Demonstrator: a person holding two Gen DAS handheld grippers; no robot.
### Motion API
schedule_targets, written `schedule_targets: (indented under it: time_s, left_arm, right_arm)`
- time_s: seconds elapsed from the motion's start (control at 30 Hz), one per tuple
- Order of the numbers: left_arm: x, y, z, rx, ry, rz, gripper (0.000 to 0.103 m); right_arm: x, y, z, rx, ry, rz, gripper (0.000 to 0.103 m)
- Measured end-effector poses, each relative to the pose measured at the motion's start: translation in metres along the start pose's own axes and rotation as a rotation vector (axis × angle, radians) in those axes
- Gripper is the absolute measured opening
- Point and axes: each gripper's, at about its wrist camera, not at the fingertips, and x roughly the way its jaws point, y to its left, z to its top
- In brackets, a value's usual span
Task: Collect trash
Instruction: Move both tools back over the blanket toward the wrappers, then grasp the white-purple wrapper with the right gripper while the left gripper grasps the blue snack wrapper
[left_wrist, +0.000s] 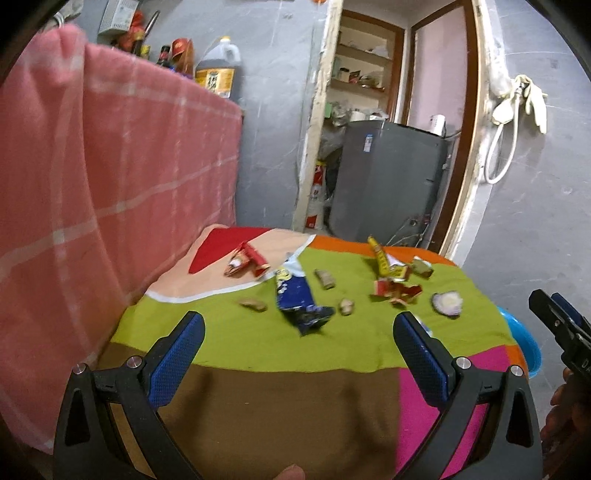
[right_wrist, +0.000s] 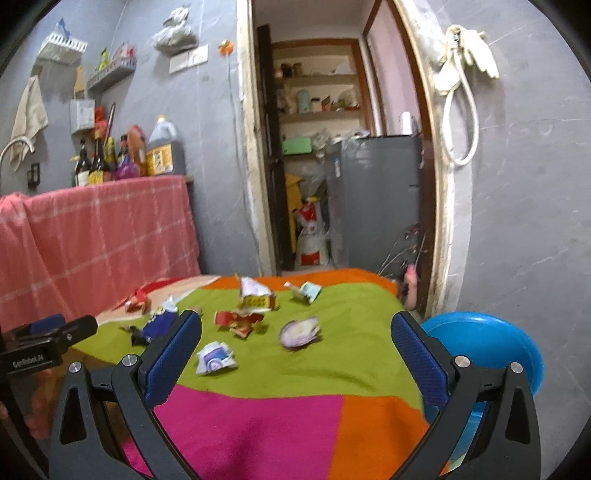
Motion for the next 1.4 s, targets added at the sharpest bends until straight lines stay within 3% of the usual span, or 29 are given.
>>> schedule_targets:
  time_s: [0.3, 0.43, 0.63, 1.0, 1.4]
  left_arm:
    - [0.025, 0.030, 0.001, -0.051, 0.094, 0.030, 0.100]
    - [0.031, 0.036, 0.002, -0.070, 0.120, 0.008, 0.100]
    - [0.041, 0.025, 0.003, -0.031, 0.148, -0.050, 0.099]
    - [0.076, 0.018, 0.012, -0.097, 0.234, -0.130, 0.065]
    - [0.090, 0.019, 0.009, -0.136, 0.299, -0.150, 0.031]
  right_arm:
    - [0.036, 0.021, -0.004, -0.034, 0.123, 0.055, 0.103]
    - [0.051, 0.028, -0.007, -0.056, 0.175, 0.070, 0.102]
    - [0.076, 0.035, -0.013, -0.074, 0.282, 0.115, 0.079]
    - [0.107, 0.045, -0.023, -0.102, 0.435, 0.200, 0.053]
    - [0.120, 0.051, -0.025, -0.105, 0.483, 0.246, 0.046]
